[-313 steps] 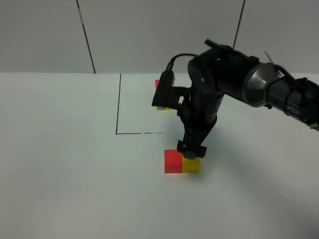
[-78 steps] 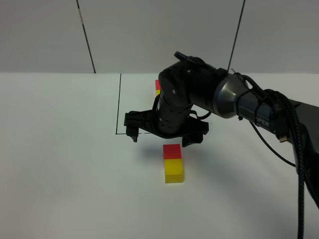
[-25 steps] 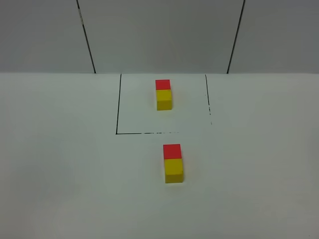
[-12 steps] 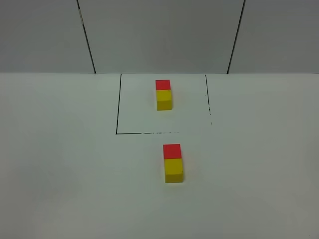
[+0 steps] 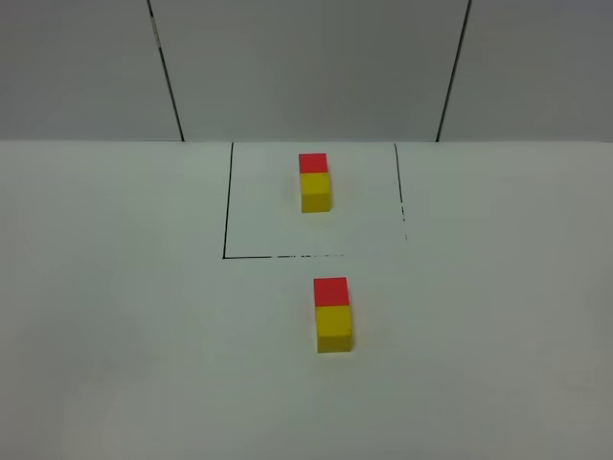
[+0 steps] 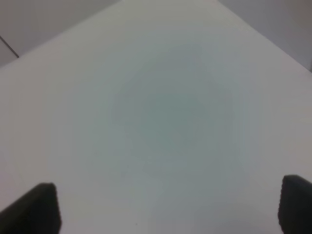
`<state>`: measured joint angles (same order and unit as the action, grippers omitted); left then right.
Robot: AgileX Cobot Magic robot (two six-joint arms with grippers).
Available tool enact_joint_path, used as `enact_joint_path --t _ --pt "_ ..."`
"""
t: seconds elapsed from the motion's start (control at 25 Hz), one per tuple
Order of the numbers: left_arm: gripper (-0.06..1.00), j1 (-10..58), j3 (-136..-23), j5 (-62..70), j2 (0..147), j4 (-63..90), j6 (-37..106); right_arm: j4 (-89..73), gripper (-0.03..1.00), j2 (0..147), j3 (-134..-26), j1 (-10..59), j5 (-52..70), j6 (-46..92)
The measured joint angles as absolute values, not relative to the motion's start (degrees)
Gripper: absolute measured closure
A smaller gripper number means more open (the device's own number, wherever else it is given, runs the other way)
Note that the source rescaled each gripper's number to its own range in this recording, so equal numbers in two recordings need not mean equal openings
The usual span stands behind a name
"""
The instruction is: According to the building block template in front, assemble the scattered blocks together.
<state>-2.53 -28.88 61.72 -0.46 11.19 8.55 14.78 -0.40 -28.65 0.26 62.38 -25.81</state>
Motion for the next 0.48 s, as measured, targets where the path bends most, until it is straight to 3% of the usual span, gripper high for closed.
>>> enact_joint_path --t 0.48 --pt "0.38 -2.5 -28.9 61.7 -0.5 11.2 8.6 14.8 0.18 -0.4 -28.6 0.3 62.4 -25.8"
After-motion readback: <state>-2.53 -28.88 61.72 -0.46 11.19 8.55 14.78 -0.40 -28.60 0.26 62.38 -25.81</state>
